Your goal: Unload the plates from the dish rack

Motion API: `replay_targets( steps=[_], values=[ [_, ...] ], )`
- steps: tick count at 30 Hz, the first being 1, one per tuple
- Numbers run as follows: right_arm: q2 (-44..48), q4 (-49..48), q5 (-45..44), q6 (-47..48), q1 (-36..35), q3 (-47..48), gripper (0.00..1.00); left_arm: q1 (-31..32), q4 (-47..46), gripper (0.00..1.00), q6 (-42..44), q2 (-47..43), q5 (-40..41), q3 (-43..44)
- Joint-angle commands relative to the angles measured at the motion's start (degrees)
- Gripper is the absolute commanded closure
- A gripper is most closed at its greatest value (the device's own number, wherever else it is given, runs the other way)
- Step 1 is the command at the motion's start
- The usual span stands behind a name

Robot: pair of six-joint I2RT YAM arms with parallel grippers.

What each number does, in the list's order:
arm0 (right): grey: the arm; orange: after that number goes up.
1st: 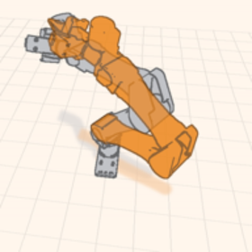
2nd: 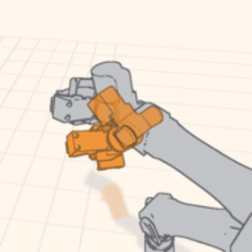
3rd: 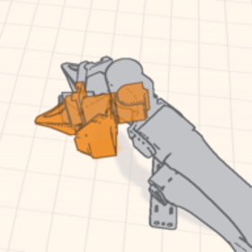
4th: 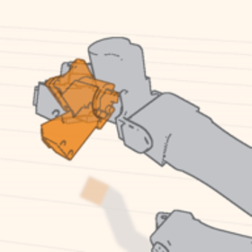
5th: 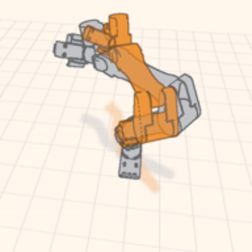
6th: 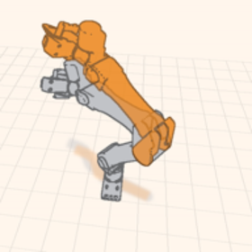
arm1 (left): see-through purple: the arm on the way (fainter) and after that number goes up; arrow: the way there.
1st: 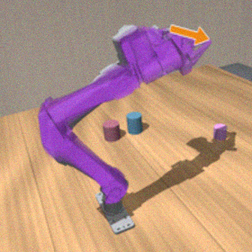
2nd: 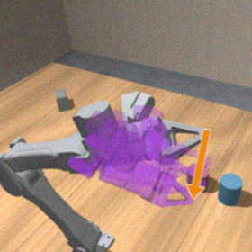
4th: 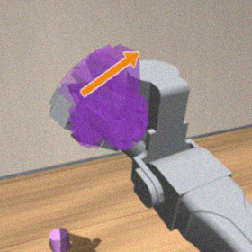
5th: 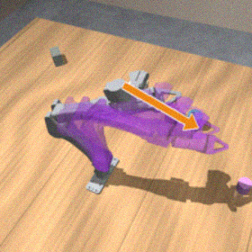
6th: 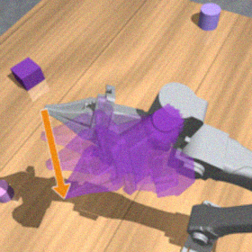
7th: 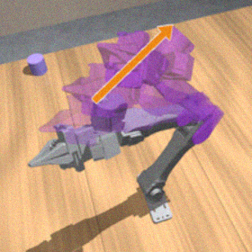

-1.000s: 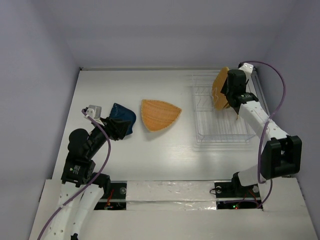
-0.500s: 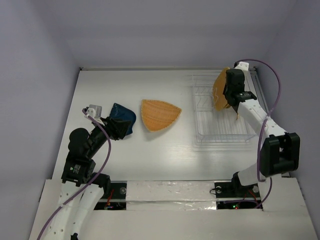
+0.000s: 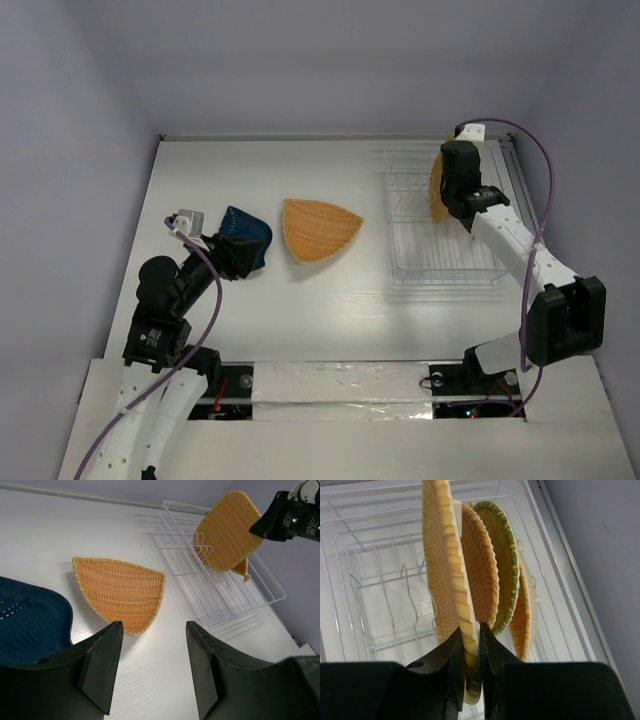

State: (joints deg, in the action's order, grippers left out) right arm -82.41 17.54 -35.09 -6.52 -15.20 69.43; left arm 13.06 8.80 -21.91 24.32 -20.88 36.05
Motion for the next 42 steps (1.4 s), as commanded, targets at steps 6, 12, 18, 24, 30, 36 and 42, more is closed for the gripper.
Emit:
replay_targets(
  steps=[6,12,18,24,30,36,42],
  values=[
    [13.41,-1.19,-5.43,-2.88,-1.94,5.10,1.00,0.21,-3.26,0.50,-0.32,0.47,-0.56,-0.46],
    [20.79,-1.72,1.84,-6.39,-2.46,4.67,1.00,0.21,-3.26,0.50,-0.24,0.56,-0.65,-0.46],
    [25.63,-11.26,26.76,-17.63,-3.16,-2.35,1.00,-0.32,-3.35,0.51,-0.24,0.56,-0.74,-0.54],
    [20.20,-29.54,42.54,-31.95,-7.56,-10.88,1.00,-0.84,-3.26,0.51,-0.24,0.65,-0.74,-0.46],
    [9.48,-42.12,44.67,-42.07,-14.23,-12.39,1.00,-0.84,-3.26,0.51,-0.24,0.65,-0.65,-0.55],
    [0.07,-52.67,44.06,-50.07,-16.09,-14.84,1.00,-0.84,-3.17,0.51,-0.32,0.47,-0.65,-0.63],
    [-6.08,-56.47,42.21,-54.47,-16.61,-16.17,1.00,-0.84,-3.35,0.51,-0.24,0.47,-1.00,-0.63]
  ],
)
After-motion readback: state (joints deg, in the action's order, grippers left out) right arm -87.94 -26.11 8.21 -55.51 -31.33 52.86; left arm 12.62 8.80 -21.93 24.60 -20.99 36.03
